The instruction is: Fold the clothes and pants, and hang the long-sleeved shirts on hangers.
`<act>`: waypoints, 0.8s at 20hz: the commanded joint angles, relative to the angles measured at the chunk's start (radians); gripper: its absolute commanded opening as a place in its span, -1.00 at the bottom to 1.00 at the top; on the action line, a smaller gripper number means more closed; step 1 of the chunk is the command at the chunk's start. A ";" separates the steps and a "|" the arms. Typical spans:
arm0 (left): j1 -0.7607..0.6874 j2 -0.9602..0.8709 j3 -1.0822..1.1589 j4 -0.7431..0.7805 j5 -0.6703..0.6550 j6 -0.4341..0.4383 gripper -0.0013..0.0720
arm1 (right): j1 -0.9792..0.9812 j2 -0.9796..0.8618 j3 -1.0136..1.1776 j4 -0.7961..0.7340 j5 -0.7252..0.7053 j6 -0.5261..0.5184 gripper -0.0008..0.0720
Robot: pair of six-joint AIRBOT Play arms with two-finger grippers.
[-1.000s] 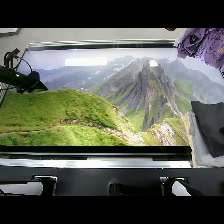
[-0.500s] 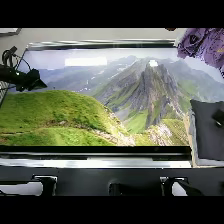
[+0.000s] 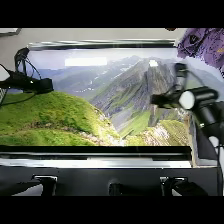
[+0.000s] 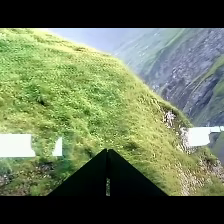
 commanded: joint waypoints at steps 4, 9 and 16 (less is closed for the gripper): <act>-0.041 0.063 -0.074 0.041 0.093 0.031 -0.92 | 0.184 -0.013 0.001 0.034 -0.029 -0.083 -0.88; -0.042 0.058 -0.074 0.040 0.101 0.026 -0.92 | 0.184 -0.013 0.001 0.025 -0.029 -0.082 -0.88; -0.042 0.058 -0.074 0.040 0.101 0.026 -0.92 | 0.184 -0.013 0.001 0.025 -0.029 -0.082 -0.88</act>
